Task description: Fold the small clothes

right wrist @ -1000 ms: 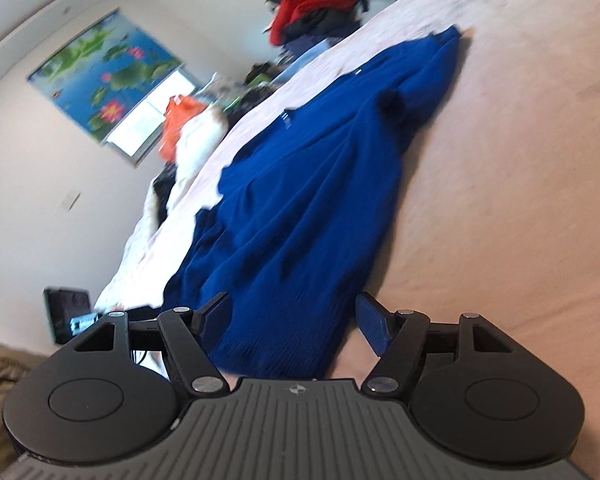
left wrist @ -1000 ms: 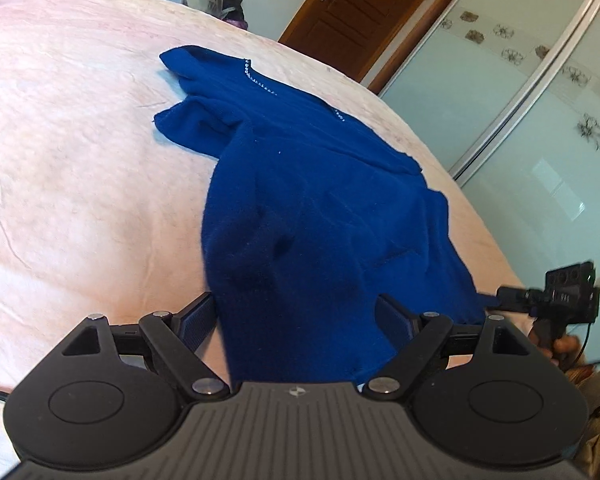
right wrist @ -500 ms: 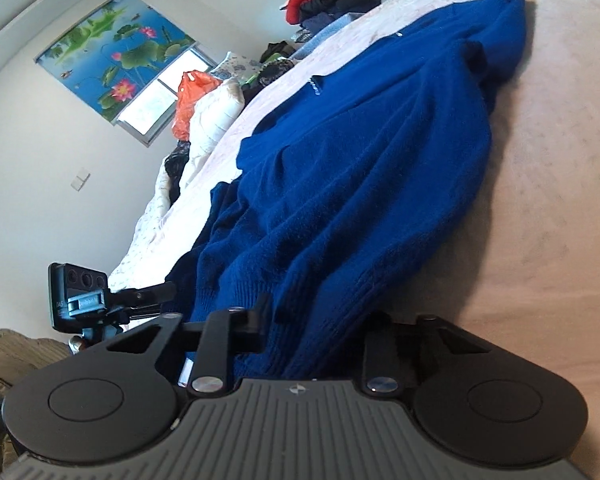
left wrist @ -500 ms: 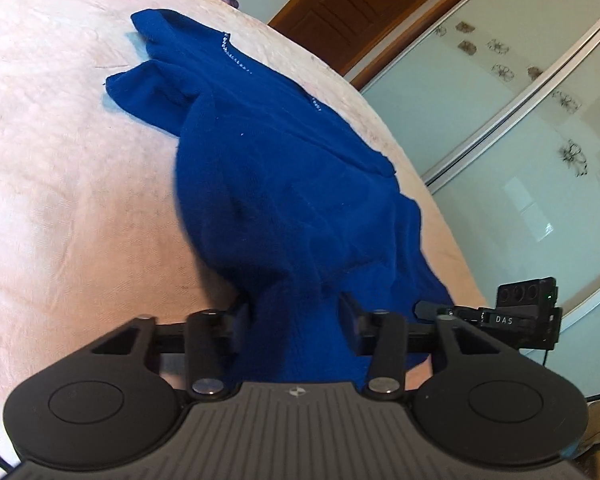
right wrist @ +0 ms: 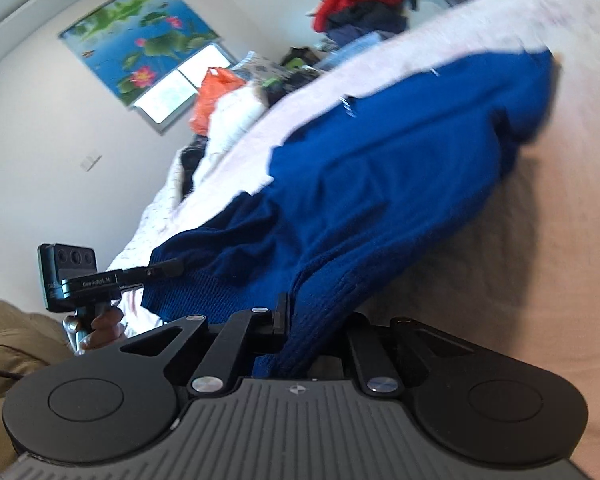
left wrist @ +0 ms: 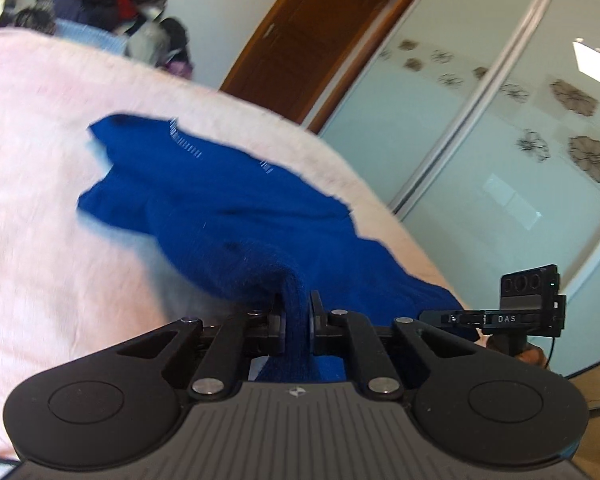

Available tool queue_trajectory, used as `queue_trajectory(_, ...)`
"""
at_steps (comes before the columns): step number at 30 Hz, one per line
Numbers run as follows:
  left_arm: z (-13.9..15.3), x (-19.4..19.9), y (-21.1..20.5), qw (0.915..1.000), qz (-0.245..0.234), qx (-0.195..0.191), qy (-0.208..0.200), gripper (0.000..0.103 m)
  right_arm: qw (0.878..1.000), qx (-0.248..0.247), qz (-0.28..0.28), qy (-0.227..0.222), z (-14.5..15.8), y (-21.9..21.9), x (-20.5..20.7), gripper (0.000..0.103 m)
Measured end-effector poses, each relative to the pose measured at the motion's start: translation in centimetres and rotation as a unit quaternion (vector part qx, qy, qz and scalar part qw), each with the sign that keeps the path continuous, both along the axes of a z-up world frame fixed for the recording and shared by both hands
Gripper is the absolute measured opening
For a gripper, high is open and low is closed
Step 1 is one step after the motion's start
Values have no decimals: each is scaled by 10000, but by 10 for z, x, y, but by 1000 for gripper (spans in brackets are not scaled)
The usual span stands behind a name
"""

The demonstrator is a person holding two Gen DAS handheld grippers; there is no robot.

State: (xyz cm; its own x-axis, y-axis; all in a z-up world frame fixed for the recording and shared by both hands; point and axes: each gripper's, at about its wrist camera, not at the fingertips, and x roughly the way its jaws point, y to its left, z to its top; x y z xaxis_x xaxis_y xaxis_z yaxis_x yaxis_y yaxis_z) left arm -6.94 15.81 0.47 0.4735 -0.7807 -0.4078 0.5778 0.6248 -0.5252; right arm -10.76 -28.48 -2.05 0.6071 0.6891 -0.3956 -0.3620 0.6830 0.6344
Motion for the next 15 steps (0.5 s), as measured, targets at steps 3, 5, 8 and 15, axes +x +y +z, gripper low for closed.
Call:
queue_trajectory(3,19,-10,5,9994,-131,-97,-289,9,9993,-17,189,-315,21,-3,-11,10)
queue_trajectory(5,30,-16,9,9986,-213,-152,-465,9,9981,-144,355,-478,33,-2,-19,10)
queue_trajectory(8,39,-20,12,9975,-347,-267,-563,9,9953,-280,664,-644,44,1,-30,10)
queue_trajectory(15,29,-5,9,9998,-52,-86,-155,9,9969,-185,545,-534,43,-3,-25,10)
